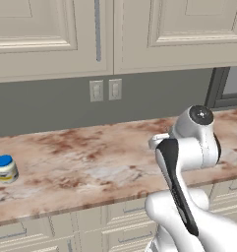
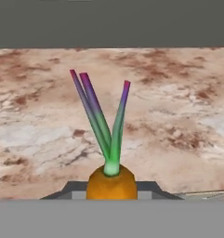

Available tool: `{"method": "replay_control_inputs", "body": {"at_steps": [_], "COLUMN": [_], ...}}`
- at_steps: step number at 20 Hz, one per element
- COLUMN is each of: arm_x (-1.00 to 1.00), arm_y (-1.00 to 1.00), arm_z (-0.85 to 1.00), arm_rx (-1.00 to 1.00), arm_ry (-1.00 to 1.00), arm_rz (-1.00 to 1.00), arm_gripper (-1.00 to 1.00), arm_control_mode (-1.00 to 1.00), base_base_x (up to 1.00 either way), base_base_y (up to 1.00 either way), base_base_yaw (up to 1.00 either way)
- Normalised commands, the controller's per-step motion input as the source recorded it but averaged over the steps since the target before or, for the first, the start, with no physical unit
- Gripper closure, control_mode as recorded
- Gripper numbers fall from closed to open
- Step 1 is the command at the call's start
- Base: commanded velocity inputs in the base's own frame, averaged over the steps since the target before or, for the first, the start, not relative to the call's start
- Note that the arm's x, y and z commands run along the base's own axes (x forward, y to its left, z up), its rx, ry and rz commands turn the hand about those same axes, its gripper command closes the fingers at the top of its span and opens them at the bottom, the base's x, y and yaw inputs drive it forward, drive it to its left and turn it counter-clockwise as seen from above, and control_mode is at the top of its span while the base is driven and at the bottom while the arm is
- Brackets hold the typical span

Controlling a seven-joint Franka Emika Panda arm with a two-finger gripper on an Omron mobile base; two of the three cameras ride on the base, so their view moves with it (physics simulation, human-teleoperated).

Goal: Place the onion and carrot inside the fridge drawer. Close the drawer after placing the vegetables.

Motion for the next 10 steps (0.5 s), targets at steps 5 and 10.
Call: {"method": "replay_control_inputs", "body": {"at_steps": [5,10], "arm_x": [-0.37,0.00], "arm_y": [0.00,0.00], "arm_z": [0.23,0.00], "arm_rx": [0.00,0.00], "arm_ry": [0.00,0.00], "arm_rz": [0.00,0.00], "arm_gripper": [1.00,1.00], "arm_control_mode": [1.00,1.00], "base_base_x": [-0.52,-0.63], "base_base_y": [-0.04,-0.77], "base_base_yaw": [0.00,0.00]}}
